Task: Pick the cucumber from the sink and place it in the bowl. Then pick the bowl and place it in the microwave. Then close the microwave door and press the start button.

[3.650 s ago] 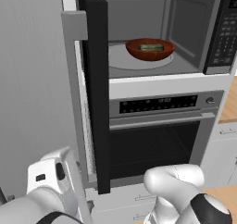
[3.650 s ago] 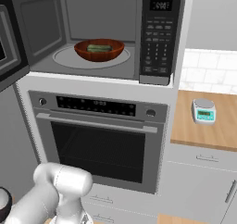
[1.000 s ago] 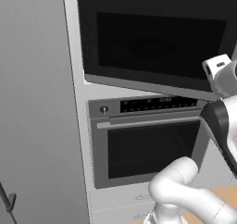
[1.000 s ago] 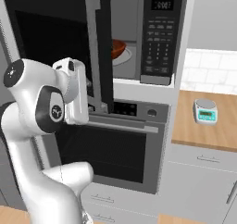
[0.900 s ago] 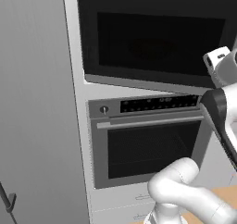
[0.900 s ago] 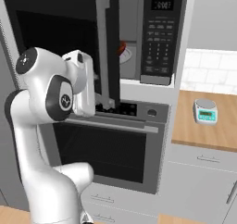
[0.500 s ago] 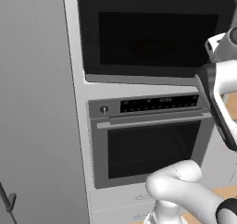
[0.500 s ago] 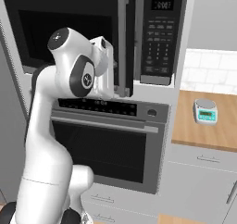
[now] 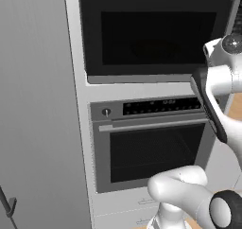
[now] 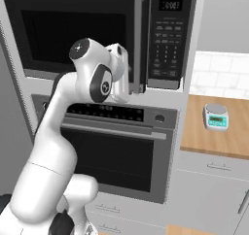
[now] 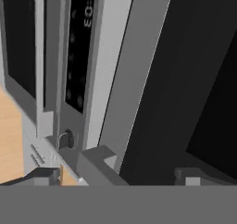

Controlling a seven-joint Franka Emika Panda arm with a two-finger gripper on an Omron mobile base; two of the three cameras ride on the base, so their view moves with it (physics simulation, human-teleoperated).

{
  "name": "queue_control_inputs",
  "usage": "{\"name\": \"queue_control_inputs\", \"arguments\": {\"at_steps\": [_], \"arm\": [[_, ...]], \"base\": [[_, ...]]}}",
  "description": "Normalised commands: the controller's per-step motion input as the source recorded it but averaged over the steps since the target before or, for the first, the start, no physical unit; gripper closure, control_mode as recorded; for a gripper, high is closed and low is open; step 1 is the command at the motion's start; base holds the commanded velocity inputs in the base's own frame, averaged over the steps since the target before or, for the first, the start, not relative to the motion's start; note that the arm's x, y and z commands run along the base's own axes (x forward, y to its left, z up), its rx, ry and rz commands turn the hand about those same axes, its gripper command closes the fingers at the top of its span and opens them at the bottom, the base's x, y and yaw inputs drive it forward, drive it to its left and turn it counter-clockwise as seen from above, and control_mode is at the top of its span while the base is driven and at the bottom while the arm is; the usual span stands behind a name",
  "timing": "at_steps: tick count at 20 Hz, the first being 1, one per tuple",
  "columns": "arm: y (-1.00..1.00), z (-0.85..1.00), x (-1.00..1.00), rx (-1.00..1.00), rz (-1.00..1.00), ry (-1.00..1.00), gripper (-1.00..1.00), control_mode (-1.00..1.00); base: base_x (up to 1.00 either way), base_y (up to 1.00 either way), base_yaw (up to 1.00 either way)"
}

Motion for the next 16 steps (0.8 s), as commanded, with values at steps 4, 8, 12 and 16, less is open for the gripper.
{"name": "queue_control_inputs", "arguments": {"at_steps": [4, 8, 12, 16], "arm": [[0.0, -0.02, 0.32, 0.0, 0.0, -0.09, -1.0, -1.0], [0.0, 0.0, 0.43, 0.0, 0.0, -0.01, -1.0, -1.0], [0.0, 0.0, 0.6, 0.0, 0.0, 0.0, -1.0, -1.0], [-0.05, 0.0, 0.55, 0.02, 0.0, 0.0, -1.0, -1.0]], "base": [[0.0, 0.0, 0.0], [0.0, 0.0, 0.0], [0.0, 0.0, 0.0], [0.0, 0.0, 0.0]]}}
